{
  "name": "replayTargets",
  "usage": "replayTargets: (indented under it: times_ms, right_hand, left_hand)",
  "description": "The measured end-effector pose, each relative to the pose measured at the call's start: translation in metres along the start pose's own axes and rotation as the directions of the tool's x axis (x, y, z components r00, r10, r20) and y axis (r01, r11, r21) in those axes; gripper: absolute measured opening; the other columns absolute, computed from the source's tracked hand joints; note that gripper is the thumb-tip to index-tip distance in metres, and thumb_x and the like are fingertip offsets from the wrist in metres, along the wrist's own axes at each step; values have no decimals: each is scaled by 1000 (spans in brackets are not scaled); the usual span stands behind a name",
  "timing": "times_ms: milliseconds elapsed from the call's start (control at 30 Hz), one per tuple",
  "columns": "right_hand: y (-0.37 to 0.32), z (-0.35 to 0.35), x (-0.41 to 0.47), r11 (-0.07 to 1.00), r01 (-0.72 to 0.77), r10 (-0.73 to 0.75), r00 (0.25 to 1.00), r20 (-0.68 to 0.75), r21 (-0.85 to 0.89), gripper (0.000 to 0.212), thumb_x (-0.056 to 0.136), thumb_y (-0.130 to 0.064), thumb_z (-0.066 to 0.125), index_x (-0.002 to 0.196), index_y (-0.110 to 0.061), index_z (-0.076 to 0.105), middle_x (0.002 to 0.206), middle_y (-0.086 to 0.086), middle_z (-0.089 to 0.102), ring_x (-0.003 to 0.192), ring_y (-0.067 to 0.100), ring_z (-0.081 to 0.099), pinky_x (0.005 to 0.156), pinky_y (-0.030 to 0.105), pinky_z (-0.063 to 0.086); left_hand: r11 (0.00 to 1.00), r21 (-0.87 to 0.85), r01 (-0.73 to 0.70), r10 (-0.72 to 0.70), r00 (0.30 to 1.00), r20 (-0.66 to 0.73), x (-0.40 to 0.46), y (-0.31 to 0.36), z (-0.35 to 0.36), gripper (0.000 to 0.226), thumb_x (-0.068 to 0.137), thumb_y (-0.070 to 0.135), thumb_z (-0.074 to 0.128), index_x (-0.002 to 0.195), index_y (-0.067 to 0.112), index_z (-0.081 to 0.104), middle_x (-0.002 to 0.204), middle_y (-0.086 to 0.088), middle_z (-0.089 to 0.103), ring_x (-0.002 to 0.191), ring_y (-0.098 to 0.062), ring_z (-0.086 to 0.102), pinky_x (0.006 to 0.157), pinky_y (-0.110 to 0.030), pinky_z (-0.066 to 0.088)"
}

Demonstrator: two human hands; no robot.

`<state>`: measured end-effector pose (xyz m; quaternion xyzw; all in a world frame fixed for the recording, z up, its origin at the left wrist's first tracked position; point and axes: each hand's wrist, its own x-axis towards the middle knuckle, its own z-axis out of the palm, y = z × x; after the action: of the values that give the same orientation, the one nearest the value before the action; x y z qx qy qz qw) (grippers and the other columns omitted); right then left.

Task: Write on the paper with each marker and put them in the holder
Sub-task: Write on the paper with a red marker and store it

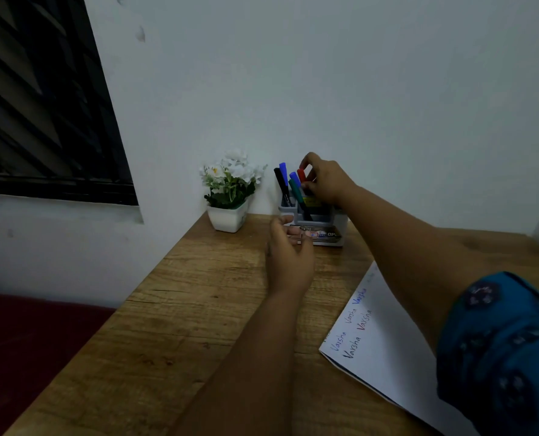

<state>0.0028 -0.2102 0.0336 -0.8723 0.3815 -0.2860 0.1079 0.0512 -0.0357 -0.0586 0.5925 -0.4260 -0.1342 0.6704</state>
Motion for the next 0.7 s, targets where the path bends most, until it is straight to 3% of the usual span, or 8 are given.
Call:
replayTargets:
  times_ms: [167, 267, 367, 533, 700]
  right_hand:
    - [5, -7, 3, 989, -12, 41, 979, -200, 147, 39, 93, -7, 61, 126, -17, 44, 95, 14, 66, 81, 28, 66, 71, 33, 53]
    - [9, -10, 5, 999, -13, 17, 996, -93, 51, 33, 95, -8, 58, 125, -18, 47, 102, 19, 67, 87, 30, 68, 81, 42, 58]
    - [8, -4, 3, 999, -26, 25, 999, -33, -26, 25, 99, -14, 52, 123, -19, 50, 103, 19, 65, 88, 33, 66, 81, 46, 58]
    - [3, -2, 5, 992, -13, 4, 998, -68, -127, 23, 104, -21, 40, 125, -16, 48, 100, 22, 63, 82, 34, 62, 73, 44, 55]
    - [3, 0, 4, 983, 4, -8, 1000, -18, -181, 32, 100, -24, 50, 132, -19, 46, 108, 20, 63, 83, 28, 59, 72, 38, 51]
  left_hand:
    - [1000, 15, -7, 7, 1000, 10, 0, 0, 0, 36, 91, 17, 60, 124, 20, 46, 107, 0, 60, 94, -10, 59, 73, -17, 45]
    - [1000, 10, -2, 2, 1000, 11, 0, 0, 1, 36, 91, 17, 60, 124, 20, 46, 107, 0, 59, 92, -7, 58, 68, -10, 40]
    - [1000, 17, -1, 1, 1000, 12, 1, 0, 1, 36, 91, 16, 60, 124, 20, 46, 107, 0, 60, 93, -8, 59, 68, -9, 40]
    - [1000, 27, -9, 9, 1000, 10, 1, -1, 1, 36, 91, 15, 60, 124, 19, 47, 108, -1, 60, 94, -10, 60, 69, -9, 40]
    - [999, 39, -6, 5, 1000, 7, 2, -1, 0, 38, 91, 17, 61, 126, 18, 46, 108, -1, 60, 94, -11, 60, 72, -14, 44]
